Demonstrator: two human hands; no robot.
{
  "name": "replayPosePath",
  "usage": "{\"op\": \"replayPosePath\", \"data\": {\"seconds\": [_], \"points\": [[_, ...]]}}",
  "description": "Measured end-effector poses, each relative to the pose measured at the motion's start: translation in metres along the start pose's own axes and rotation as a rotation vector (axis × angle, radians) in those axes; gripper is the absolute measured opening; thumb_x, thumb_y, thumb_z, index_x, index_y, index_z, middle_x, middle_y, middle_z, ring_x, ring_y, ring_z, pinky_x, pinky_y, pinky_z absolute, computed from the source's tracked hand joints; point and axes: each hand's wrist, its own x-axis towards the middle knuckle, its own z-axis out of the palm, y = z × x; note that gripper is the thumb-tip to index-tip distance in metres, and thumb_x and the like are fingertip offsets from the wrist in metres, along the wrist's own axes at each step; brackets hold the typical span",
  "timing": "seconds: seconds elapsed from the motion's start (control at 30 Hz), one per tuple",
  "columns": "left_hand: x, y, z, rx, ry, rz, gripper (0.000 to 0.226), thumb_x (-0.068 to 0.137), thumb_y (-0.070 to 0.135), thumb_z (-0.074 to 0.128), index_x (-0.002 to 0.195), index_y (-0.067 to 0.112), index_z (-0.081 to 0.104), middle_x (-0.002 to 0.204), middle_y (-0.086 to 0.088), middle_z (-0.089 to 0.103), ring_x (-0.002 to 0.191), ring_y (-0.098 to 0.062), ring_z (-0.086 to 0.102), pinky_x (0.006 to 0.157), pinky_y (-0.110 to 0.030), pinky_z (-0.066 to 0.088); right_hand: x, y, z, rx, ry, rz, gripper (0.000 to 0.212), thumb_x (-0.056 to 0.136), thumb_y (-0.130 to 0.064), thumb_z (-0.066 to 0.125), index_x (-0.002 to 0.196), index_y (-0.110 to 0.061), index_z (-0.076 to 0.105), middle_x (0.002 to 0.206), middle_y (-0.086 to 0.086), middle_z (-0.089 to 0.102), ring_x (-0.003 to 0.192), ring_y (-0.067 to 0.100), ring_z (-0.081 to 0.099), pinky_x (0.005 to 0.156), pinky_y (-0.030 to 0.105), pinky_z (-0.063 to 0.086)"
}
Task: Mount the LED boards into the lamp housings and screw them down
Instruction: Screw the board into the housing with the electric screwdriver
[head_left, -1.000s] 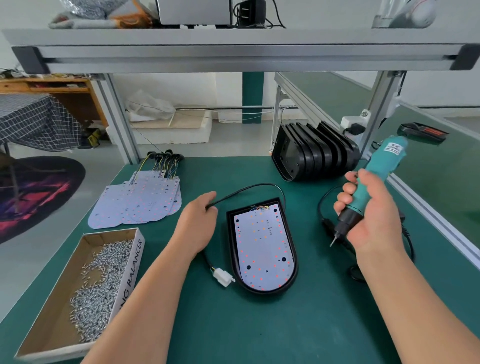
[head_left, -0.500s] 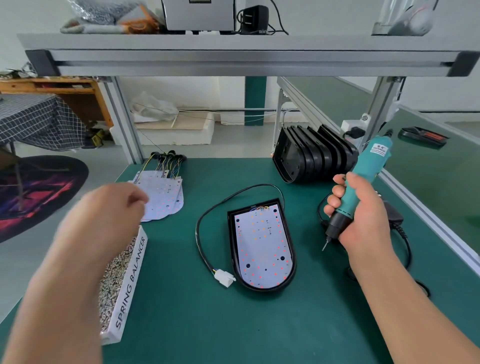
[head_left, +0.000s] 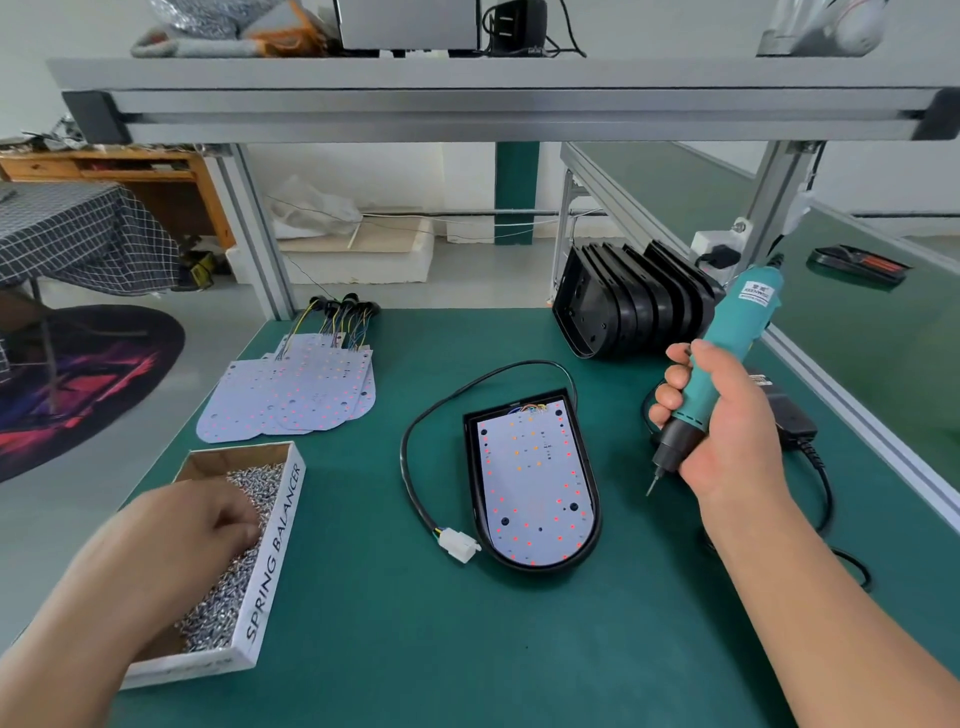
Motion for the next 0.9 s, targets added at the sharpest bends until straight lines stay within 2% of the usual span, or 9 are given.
{"op": "replayPosePath", "data": {"seconds": [0.27, 0.4, 0.5, 0.6, 0.67, 0.73, 0.77, 0.83, 0.9], "points": [[0.001, -0.007, 0.009, -0.136, 0.264, 0.061, 0.035, 0.090, 0.028, 0.082, 0.090, 0.058, 0.064, 0.060, 0.017, 0.067, 0.063, -0.013, 0.064, 0.063, -0.035, 0.052, 0.000, 0.000, 0.001, -0.012, -0.004, -0.005, 0.016, 0.098, -0.026, 0.064, 0.103, -0.010, 0.066, 0.074, -0.002, 0.053, 0.058, 0.013, 0.046, 0.052, 0.026, 0.046], [-0.002, -0.008, 0.012, -0.216, 0.294, 0.065, 0.034, 0.088, 0.028, 0.085, 0.090, 0.058, 0.068, 0.060, 0.022, 0.067, 0.056, -0.012, 0.064, 0.058, -0.029, 0.049, -0.001, -0.001, 0.001, -0.005, -0.007, -0.005, 0.015, 0.098, -0.025, 0.063, 0.102, -0.010, 0.066, 0.074, -0.002, 0.053, 0.057, 0.013, 0.046, 0.052, 0.025, 0.046], [-0.001, -0.015, 0.013, -0.278, 0.257, 0.042, 0.027, 0.090, 0.032, 0.084, 0.089, 0.056, 0.071, 0.054, 0.014, 0.066, 0.047, -0.013, 0.062, 0.046, -0.018, 0.039, -0.001, -0.001, 0.002, -0.012, -0.006, -0.011, 0.015, 0.098, -0.024, 0.063, 0.103, -0.010, 0.065, 0.074, -0.002, 0.053, 0.057, 0.013, 0.046, 0.052, 0.025, 0.046], [0.002, -0.022, 0.018, -0.337, 0.215, 0.052, 0.017, 0.093, 0.033, 0.079, 0.090, 0.049, 0.073, 0.056, 0.010, 0.068, 0.045, -0.009, 0.060, 0.045, -0.016, 0.039, -0.001, 0.000, 0.001, -0.011, -0.002, -0.016, 0.015, 0.098, -0.024, 0.063, 0.103, -0.010, 0.065, 0.074, -0.002, 0.053, 0.058, 0.013, 0.046, 0.052, 0.025, 0.046], [-0.001, -0.025, 0.018, -0.637, 0.189, 0.020, 0.006, 0.089, 0.040, 0.081, 0.092, 0.039, 0.076, 0.060, 0.005, 0.069, 0.045, -0.005, 0.057, 0.048, -0.015, 0.047, -0.001, 0.000, 0.001, -0.005, -0.006, -0.017, 0.016, 0.096, -0.025, 0.064, 0.101, -0.011, 0.066, 0.074, -0.001, 0.053, 0.058, 0.013, 0.046, 0.052, 0.025, 0.046], [-0.001, -0.029, 0.013, -1.143, 0.163, -0.091, 0.023, 0.085, 0.045, 0.082, 0.095, 0.025, 0.079, 0.069, 0.003, 0.068, 0.054, -0.003, 0.059, 0.056, -0.013, 0.055, -0.002, -0.001, 0.001, 0.013, -0.015, -0.020, 0.016, 0.095, -0.027, 0.065, 0.099, -0.012, 0.067, 0.075, -0.002, 0.053, 0.058, 0.013, 0.047, 0.053, 0.025, 0.046], [-0.001, -0.028, 0.008, -1.374, 0.064, -0.095, 0.022, 0.088, 0.041, 0.076, 0.092, 0.020, 0.079, 0.077, 0.001, 0.066, 0.059, -0.003, 0.058, 0.061, -0.017, 0.058, -0.002, -0.001, 0.000, 0.025, -0.018, -0.022, 0.017, 0.096, -0.028, 0.065, 0.099, -0.012, 0.067, 0.075, -0.002, 0.053, 0.058, 0.013, 0.047, 0.053, 0.025, 0.047], [-0.005, -0.024, 0.001, -1.868, -0.329, 0.063, 0.032, 0.107, 0.035, 0.053, 0.104, 0.010, 0.073, 0.096, -0.011, 0.062, 0.074, -0.012, 0.052, 0.069, -0.030, 0.054, -0.003, -0.001, 0.000, 0.042, -0.016, -0.021, 0.019, 0.098, -0.030, 0.065, 0.099, -0.011, 0.068, 0.074, -0.002, 0.053, 0.058, 0.013, 0.048, 0.053, 0.025, 0.047], [-0.008, -0.011, -0.003, -2.218, -0.566, -0.073, 0.061, 0.118, 0.035, 0.018, 0.126, -0.009, 0.059, 0.120, -0.029, 0.059, 0.093, -0.023, 0.042, 0.083, -0.034, 0.037, -0.004, 0.000, 0.003, 0.041, -0.007, -0.015, 0.024, 0.100, -0.034, 0.066, 0.101, -0.010, 0.070, 0.073, -0.003, 0.052, 0.058, 0.012, 0.048, 0.053, 0.025, 0.047]]}}
